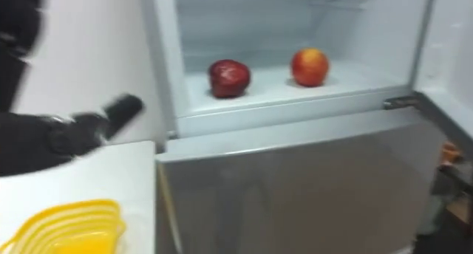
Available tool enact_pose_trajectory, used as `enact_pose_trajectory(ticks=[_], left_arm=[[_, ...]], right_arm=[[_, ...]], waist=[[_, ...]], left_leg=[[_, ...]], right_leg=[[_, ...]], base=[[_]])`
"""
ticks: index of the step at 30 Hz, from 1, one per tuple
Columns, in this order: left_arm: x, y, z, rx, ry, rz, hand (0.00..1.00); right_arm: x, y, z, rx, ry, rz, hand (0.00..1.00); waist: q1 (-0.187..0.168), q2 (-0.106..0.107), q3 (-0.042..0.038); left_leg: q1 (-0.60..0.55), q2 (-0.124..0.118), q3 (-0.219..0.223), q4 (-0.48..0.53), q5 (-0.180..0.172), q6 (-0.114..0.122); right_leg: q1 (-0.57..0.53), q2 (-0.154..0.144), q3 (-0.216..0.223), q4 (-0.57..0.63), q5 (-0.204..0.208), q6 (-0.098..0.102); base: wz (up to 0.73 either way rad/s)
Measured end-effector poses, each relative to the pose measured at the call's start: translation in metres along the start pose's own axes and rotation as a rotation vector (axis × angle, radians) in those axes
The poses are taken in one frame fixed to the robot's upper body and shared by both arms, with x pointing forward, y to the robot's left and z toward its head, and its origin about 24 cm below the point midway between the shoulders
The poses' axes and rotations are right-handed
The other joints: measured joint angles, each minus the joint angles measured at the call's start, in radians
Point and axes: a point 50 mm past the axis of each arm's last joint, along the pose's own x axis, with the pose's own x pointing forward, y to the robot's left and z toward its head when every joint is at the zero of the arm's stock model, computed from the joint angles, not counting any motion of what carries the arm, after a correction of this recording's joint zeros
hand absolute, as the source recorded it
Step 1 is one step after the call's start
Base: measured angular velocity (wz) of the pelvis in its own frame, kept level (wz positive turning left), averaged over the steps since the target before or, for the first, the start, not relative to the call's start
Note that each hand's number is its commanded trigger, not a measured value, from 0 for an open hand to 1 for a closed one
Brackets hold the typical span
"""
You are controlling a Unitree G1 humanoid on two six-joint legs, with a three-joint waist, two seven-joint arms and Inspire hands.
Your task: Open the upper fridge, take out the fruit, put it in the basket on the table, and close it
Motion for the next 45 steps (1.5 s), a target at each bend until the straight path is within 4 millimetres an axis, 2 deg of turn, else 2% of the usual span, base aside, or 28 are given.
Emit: enact_pose_trajectory(ticks=[1,4,6,8,10,11,13,14,16,17,19,20,22,23,24,25,27,30,31,32,33,38,40,45], left_arm=[[-0.006,0.010,-0.002,0.030,0.033,0.051,0.00],[-0.018,0.028,-0.006,0.099,0.100,0.129,0.00],[-0.035,0.044,-0.015,0.157,0.196,0.203,0.00],[-0.053,0.055,-0.027,0.198,0.307,0.247,0.00],[-0.089,0.067,-0.048,0.245,0.513,0.308,0.00],[-0.098,0.069,-0.053,0.259,0.567,0.325,0.00],[-0.135,0.079,-0.071,0.292,0.766,0.386,0.00],[-0.146,0.082,-0.074,0.304,0.816,0.401,0.00],[-0.196,0.089,-0.083,0.339,1.031,0.464,0.00],[-0.209,0.090,-0.085,0.342,1.085,0.476,0.00],[-0.264,0.091,-0.095,0.348,1.321,0.522,0.00],[-0.280,0.090,-0.096,0.340,1.389,0.542,0.00],[-0.345,0.080,-0.091,0.319,1.668,0.605,0.00],[-0.359,0.076,-0.088,0.317,1.735,0.608,0.00],[-0.381,0.068,-0.081,0.306,1.848,0.605,0.00],[-0.399,0.062,-0.073,0.299,1.939,0.598,0.00],[-0.423,0.052,-0.063,0.290,2.079,0.548,0.00],[-0.448,0.036,-0.048,0.264,2.251,0.386,0.00],[-0.450,0.034,-0.046,0.258,2.270,0.363,0.00],[-0.454,0.030,-0.044,0.243,2.302,0.324,0.00],[-0.456,0.026,-0.044,0.230,2.330,0.295,0.00],[-0.456,0.011,-0.054,0.225,2.376,0.056,0.00],[-0.453,0.003,-0.060,0.231,2.376,-0.099,0.00],[-0.449,-0.004,-0.069,0.230,2.369,-0.267,0.00]], right_arm=[[0.000,0.000,0.002,0.001,-0.009,-0.003,0.00],[0.000,-0.002,0.003,0.008,-0.011,-0.006,0.00],[0.000,-0.002,0.004,0.007,-0.006,-0.005,0.00],[0.000,-0.002,0.005,0.007,-0.005,-0.006,0.00],[0.000,-0.003,0.004,0.009,-0.004,-0.019,0.00],[0.000,-0.003,0.005,0.009,-0.004,-0.019,0.00],[0.000,-0.002,0.003,0.009,0.005,-0.020,0.00],[0.000,-0.003,0.002,0.012,0.008,-0.024,0.00],[0.000,-0.004,0.004,0.009,0.009,-0.033,0.00],[0.000,-0.003,0.002,0.009,0.013,-0.032,0.00],[-0.001,-0.004,-0.003,0.005,0.027,-0.032,0.00],[-0.001,-0.004,-0.004,0.005,0.028,-0.033,0.00],[-0.001,-0.002,-0.005,0.005,0.025,-0.020,0.00],[-0.001,-0.001,-0.005,0.005,0.024,-0.014,0.00],[-0.001,0.000,-0.005,0.007,0.020,-0.005,0.00],[-0.001,0.002,-0.004,0.000,0.022,-0.003,0.00],[-0.001,0.001,-0.005,-0.013,0.038,-0.005,0.00],[-0.001,0.000,-0.003,-0.038,0.035,-0.006,0.00],[-0.001,0.000,-0.003,-0.039,0.035,-0.003,0.00],[-0.001,0.001,-0.003,-0.040,0.036,0.004,0.00],[-0.001,0.002,-0.002,-0.050,0.037,0.006,0.00],[-0.001,0.014,-0.004,-0.091,0.058,0.039,0.00],[-0.001,0.018,-0.005,-0.094,0.069,0.050,0.00],[-0.001,0.024,-0.006,-0.104,0.085,0.064,0.00]], waist=[[0.002,0.006,0.0021],[0.021,0.009,0.0076],[0.042,0.017,0.0068],[0.049,0.022,0.0062],[0.047,0.032,0.0061],[0.046,0.033,0.0069],[0.047,0.029,0.0078],[0.049,0.029,0.0076],[0.043,0.023,0.0067],[0.044,0.022,0.0060],[0.045,0.016,0.0081],[0.045,0.015,0.0072],[0.044,0.009,0.0073],[0.043,0.007,0.0087],[0.045,-0.004,0.0090],[0.045,-0.007,0.0071],[0.044,-0.015,0.0069],[0.040,-0.015,0.0066],[0.039,-0.015,0.0066],[0.038,-0.021,0.0111],[0.038,-0.016,0.0107],[0.028,-0.015,0.0106],[0.009,-0.018,0.0090],[-0.004,-0.030,0.0062]], left_leg=[[-0.001,-0.001,-0.018,0.002,0.000,0.000],[-0.006,-0.009,-0.036,0.003,0.000,0.001],[-0.007,-0.011,-0.046,0.003,0.000,0.001],[-0.007,-0.015,-0.064,0.003,0.001,0.002],[-0.005,-0.017,-0.074,0.006,0.001,0.002],[-0.004,-0.018,-0.083,0.008,0.001,0.002],[-0.006,-0.021,-0.091,0.012,0.001,0.002],[-0.006,-0.021,-0.091,0.012,0.001,0.002],[-0.006,-0.022,-0.100,0.014,0.001,0.002],[-0.006,-0.023,-0.103,0.015,0.001,0.002],[-0.003,-0.024,-0.116,0.014,0.001,0.002],[-0.002,-0.024,-0.117,0.014,0.001,0.002],[-0.001,-0.026,-0.113,0.014,0.001,0.002],[-0.001,-0.026,-0.113,0.014,0.001,0.002],[0.001,-0.025,-0.112,0.013,0.001,0.002],[0.002,-0.025,-0.115,0.013,0.001,0.002],[0.001,-0.025,-0.115,0.011,0.000,0.002],[0.005,-0.025,-0.119,-0.002,-0.001,0.002],[0.005,-0.025,-0.118,-0.002,-0.001,0.002],[0.006,-0.025,-0.117,-0.004,-0.001,0.002],[0.006,-0.025,-0.117,-0.004,-0.001,0.002],[0.005,-0.024,-0.115,-0.004,-0.001,0.002],[0.007,-0.024,-0.111,-0.004,-0.001,0.002],[0.017,-0.022,-0.067,-0.003,-0.001,0.002]], right_leg=[[0.006,-0.005,-0.016,-0.001,-0.001,0.002],[0.006,-0.012,-0.032,0.001,-0.008,0.005],[0.008,-0.014,-0.039,0.001,-0.009,0.006],[0.012,-0.019,-0.052,0.003,-0.013,0.006],[0.020,-0.026,-0.059,0.005,-0.020,0.008],[0.025,-0.026,-0.067,0.002,-0.021,0.008],[0.029,-0.029,-0.081,0.006,-0.029,0.007],[0.028,-0.029,-0.081,0.007,-0.031,0.006],[0.028,-0.032,-0.088,0.017,-0.040,0.005],[0.030,-0.033,-0.090,0.017,-0.042,0.006],[0.037,-0.040,-0.099,0.018,-0.045,0.005],[0.040,-0.040,-0.100,0.019,-0.045,0.005],[0.039,-0.043,-0.101,0.018,-0.052,0.006],[0.040,-0.043,-0.101,0.018,-0.052,0.006],[0.042,-0.042,-0.102,0.016,-0.052,0.006],[0.046,-0.042,-0.104,0.014,-0.052,0.006],[0.046,-0.042,-0.108,0.013,-0.052,0.006],[0.046,-0.043,-0.108,0.016,-0.052,0.007],[0.046,-0.043,-0.107,0.016,-0.052,0.007],[0.046,-0.043,-0.107,0.016,-0.052,0.008],[0.047,-0.043,-0.108,0.016,-0.051,0.008],[0.042,-0.041,-0.103,0.020,-0.051,0.008],[0.041,-0.041,-0.098,0.020,-0.051,0.008],[0.038,-0.034,-0.061,0.024,-0.051,0.008]], base=[[0.35],[0.23],[0.12],[0.16],[0.15],[0.25],[0.20],[0.00],[0.08],[0.13],[0.13],[0.07],[0.02],[0.04],[0.07],[0.09],[0.06],[0.00],[0.00],[0.00],[0.00],[0.00],[-0.05],[-0.23]])
